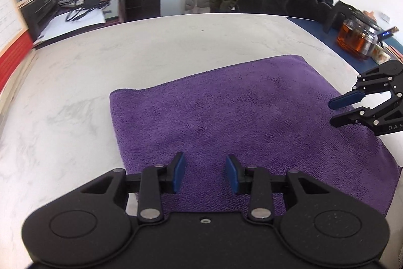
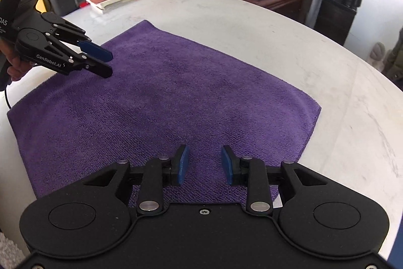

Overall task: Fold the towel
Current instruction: 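Lift both tools away from the towel and reposition over its edge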

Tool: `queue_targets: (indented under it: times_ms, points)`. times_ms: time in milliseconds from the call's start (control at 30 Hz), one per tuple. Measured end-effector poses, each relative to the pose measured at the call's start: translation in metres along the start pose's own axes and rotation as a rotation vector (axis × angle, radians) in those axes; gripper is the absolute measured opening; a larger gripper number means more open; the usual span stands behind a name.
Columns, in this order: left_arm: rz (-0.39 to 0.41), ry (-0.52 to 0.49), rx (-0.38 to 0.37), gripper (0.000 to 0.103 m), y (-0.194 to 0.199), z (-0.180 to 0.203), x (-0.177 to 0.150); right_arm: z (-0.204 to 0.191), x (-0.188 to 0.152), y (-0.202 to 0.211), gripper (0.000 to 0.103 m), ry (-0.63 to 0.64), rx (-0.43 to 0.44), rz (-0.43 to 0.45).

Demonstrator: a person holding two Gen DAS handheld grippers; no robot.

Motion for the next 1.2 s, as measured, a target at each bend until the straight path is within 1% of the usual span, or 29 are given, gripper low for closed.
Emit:
queue_targets:
  times_ms: [100, 300, 367, 400, 467, 500, 533, 567, 600, 633, 667, 700, 767, 800, 833, 867, 900, 933, 967, 1000, 1033, 1067, 1100, 1133, 1167, 1200]
  points:
    - [0.011, -0.025, 0.006, 0.036, -0.002, 0.007, -0.001, 0.008, -0.007, 0.008, 0.028, -0.026, -0.016, -0.001]
    - [0.046, -0.001, 0.026, 0.036, 0.000, 0.011, -0.007, 0.011, -0.009, 0.009, 0.030, -0.028, -0.017, 0.009]
    - [0.039, 0.020, 0.045, 0.036, 0.002, 0.012, -0.007, 0.011, -0.009, 0.009, 0.031, -0.039, -0.023, 0.014]
    - [0.033, 0.036, 0.058, 0.036, 0.005, 0.012, -0.006, 0.011, -0.010, 0.009, 0.033, -0.048, -0.024, 0.016]
    - [0.038, 0.069, 0.091, 0.036, 0.019, 0.013, -0.006, 0.012, -0.009, 0.010, 0.051, -0.101, 0.001, 0.019]
    - [0.047, 0.086, 0.108, 0.037, 0.028, 0.014, -0.006, 0.013, -0.008, 0.013, 0.052, -0.153, 0.027, 0.030]
    - [0.057, 0.104, 0.118, 0.040, 0.038, 0.015, -0.007, 0.015, -0.007, 0.018, 0.053, -0.195, 0.048, 0.056]
    - [0.067, 0.121, 0.128, 0.048, 0.048, 0.016, -0.009, 0.017, -0.008, 0.024, 0.060, -0.243, 0.081, 0.092]
    - [0.076, 0.141, 0.138, 0.052, 0.058, 0.018, -0.010, 0.019, -0.009, 0.031, 0.065, -0.297, 0.123, 0.129]
    - [0.080, 0.169, 0.153, 0.058, 0.071, 0.022, -0.015, 0.022, -0.011, 0.037, 0.075, -0.348, 0.159, 0.162]
    - [0.084, 0.196, 0.168, 0.063, 0.084, 0.027, -0.019, 0.025, -0.013, 0.043, 0.079, -0.402, 0.191, 0.195]
    - [0.084, 0.215, 0.186, 0.065, 0.094, 0.032, -0.023, 0.029, -0.016, 0.052, 0.080, -0.463, 0.229, 0.235]
    - [0.088, 0.244, 0.216, 0.071, 0.111, 0.045, -0.029, 0.034, -0.018, 0.069, 0.080, -0.532, 0.291, 0.289]
    - [0.097, 0.263, 0.234, 0.072, 0.122, 0.054, -0.033, 0.034, -0.017, 0.083, 0.081, -0.539, 0.304, 0.309]
    - [0.106, 0.276, 0.247, 0.074, 0.128, 0.060, -0.034, 0.032, -0.014, 0.098, 0.084, -0.531, 0.294, 0.329]
    - [0.118, 0.300, 0.265, 0.075, 0.137, 0.070, -0.037, 0.030, -0.011, 0.114, 0.089, -0.527, 0.270, 0.365]
    - [0.129, 0.324, 0.282, 0.076, 0.146, 0.079, -0.039, 0.026, -0.007, 0.137, 0.095, -0.525, 0.243, 0.440]
    - [0.134, 0.349, 0.292, 0.077, 0.151, 0.086, -0.040, 0.023, -0.007, 0.158, 0.103, -0.526, 0.250, 0.528]
    - [0.138, 0.375, 0.301, 0.077, 0.156, 0.093, -0.042, 0.023, -0.010, 0.172, 0.103, -0.532, 0.296, 0.611]
    - [0.138, 0.400, 0.312, 0.077, 0.160, 0.099, -0.043, 0.025, -0.013, 0.184, 0.103, -0.544, 0.363, 0.679]
    - [0.133, 0.422, 0.332, 0.077, 0.163, 0.103, -0.045, 0.029, -0.016, 0.188, 0.103, -0.564, 0.457, 0.701]
    - [0.127, 0.444, 0.351, 0.077, 0.166, 0.107, -0.047, 0.034, -0.017, 0.188, 0.103, -0.585, 0.525, 0.676]
    - [0.121, 0.464, 0.371, 0.077, 0.169, 0.111, -0.048, 0.037, -0.017, 0.187, 0.103, -0.609, 0.580, 0.626]
    - [0.114, 0.475, 0.390, 0.077, 0.170, 0.114, -0.051, 0.038, -0.018, 0.191, 0.103, -0.607, 0.576, 0.603]
    - [0.107, 0.479, 0.400, 0.077, 0.171, 0.116, -0.054, 0.035, -0.019, 0.199, 0.103, -0.558, 0.538, 0.638]
    - [0.093, 0.483, 0.406, 0.077, 0.170, 0.118, -0.056, 0.030, -0.022, 0.213, 0.103, -0.473, 0.487, 0.723]
Point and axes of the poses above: each gripper's, at about its wrist camera, not at the fingertips, and y roughly against the way its jaws point, z to its right, x to its top, the point moved 5 cm from there along -y, roughly the way its jaws point, and after that the axes turned 5 degrees about x, right-handed, at the moved point
